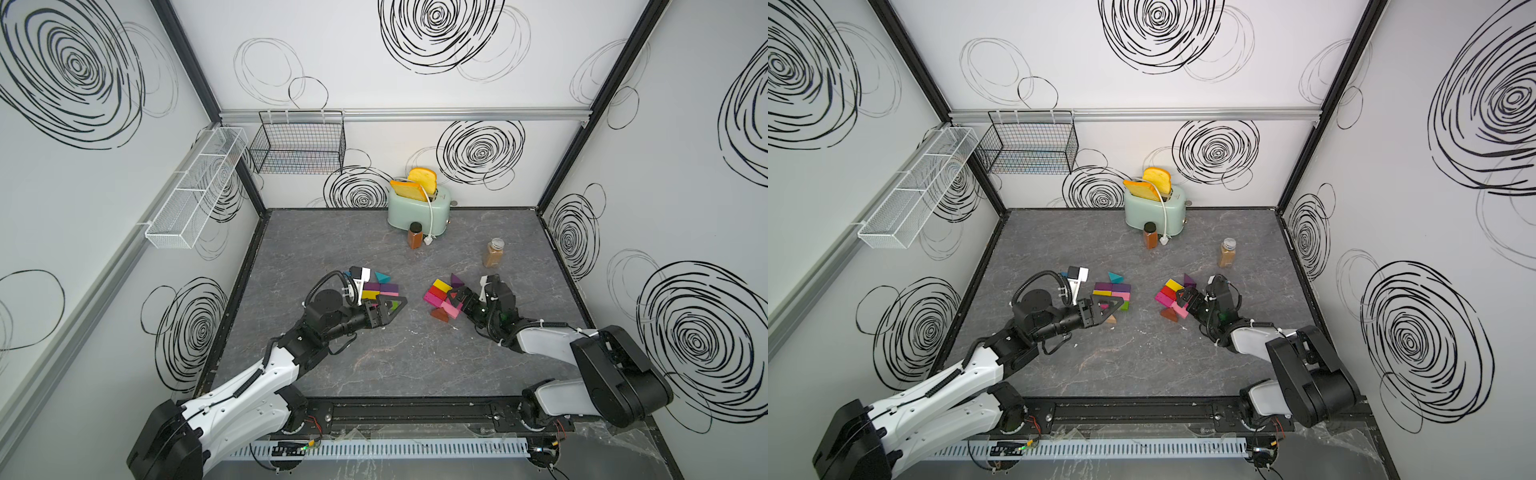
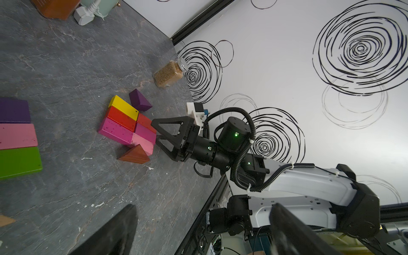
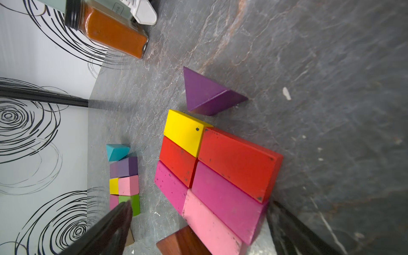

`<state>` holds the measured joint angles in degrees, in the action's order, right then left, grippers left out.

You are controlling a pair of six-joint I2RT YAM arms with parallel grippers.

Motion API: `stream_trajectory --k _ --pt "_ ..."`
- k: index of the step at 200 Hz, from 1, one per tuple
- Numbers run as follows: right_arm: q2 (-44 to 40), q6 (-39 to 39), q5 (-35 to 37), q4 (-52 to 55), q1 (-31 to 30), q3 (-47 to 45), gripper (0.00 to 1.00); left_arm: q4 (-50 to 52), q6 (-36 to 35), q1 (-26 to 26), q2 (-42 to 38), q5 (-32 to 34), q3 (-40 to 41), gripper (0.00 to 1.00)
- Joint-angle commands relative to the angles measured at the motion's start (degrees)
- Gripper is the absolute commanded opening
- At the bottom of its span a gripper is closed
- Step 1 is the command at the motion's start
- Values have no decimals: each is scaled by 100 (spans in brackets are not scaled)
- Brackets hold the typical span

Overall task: Assemble a piece of candy with building blocks
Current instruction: Adjust the building block at the center of the board, then reset both arms

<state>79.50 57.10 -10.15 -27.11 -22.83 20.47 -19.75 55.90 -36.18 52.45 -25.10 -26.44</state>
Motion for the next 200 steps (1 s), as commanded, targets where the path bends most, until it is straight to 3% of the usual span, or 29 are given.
stream_trajectory --k 1,60,122,160,181,200 --pt "185 195 -79 45 -72 -68 99 -161 -63 49 -8 76 22 98" --pt "-31 232 33 162 -90 -166 99 -161 -78 54 39 93 -19 98" --pt "-761 -271 169 939 179 -182 99 -79 -174 50 75 109 -61 98" --pt "-1481 -1811 734 2402 77 758 99 1344 -1114 318 -63 500 -657 98" --pt "-1525 -2991 1108 3234 143 1498 99 2180 -1952 647 -70 1227 -992 98" --pt "-1711 -3679 1544 3257 350 1587 99 2439 -2642 949 33 2073 -1097 98"
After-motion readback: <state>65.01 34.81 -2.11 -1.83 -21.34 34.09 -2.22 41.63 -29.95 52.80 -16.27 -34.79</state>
